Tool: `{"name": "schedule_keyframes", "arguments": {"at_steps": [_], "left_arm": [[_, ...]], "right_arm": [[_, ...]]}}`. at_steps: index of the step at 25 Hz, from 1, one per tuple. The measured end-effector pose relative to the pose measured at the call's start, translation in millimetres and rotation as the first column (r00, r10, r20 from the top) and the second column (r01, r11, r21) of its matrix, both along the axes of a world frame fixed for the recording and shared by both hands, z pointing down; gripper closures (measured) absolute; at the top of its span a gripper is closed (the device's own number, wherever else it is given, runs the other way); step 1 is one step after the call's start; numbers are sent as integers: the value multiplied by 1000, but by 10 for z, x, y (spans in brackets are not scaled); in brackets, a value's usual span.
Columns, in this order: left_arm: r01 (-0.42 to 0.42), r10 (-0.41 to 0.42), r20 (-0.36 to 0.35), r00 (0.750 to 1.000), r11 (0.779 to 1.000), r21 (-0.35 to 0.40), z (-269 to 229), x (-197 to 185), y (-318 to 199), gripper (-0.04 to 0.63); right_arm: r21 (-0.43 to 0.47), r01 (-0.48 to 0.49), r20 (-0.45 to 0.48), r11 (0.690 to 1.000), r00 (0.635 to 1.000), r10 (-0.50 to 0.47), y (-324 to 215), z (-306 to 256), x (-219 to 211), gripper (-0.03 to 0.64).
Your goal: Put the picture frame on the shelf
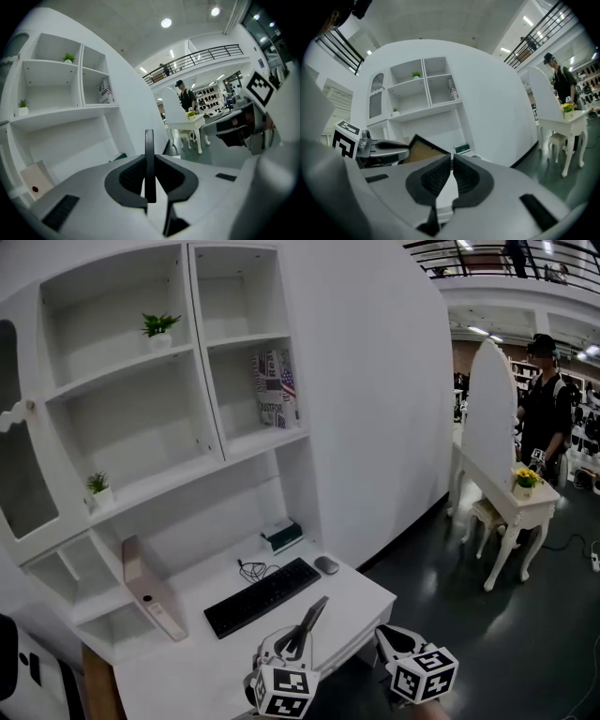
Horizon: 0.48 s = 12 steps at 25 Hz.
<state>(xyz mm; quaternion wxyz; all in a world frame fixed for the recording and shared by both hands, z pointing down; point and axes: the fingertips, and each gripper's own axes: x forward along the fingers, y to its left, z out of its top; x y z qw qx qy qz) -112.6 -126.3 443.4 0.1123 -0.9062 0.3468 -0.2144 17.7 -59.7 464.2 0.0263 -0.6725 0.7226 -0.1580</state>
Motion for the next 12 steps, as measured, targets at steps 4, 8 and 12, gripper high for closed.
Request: {"name": "schedule_keyframes", "arguments": {"at_steps": [4, 8, 12], "left_arm": [[-7, 7, -3, 1000, 1000, 20, -73, 28, -287, 535], [-6, 6, 1, 1000, 1000, 29, -112, 27, -502, 535], [-1, 0, 15, 1000, 999, 42, -145, 54, -663, 535]], "right_arm": [[6, -1, -5, 1000, 1000, 2, -305, -55, 46, 614], [3, -2, -1, 1000, 1000, 2, -518, -60, 62, 614], [0, 9, -2, 1000, 1000, -9, -676, -60, 82, 615]]}}
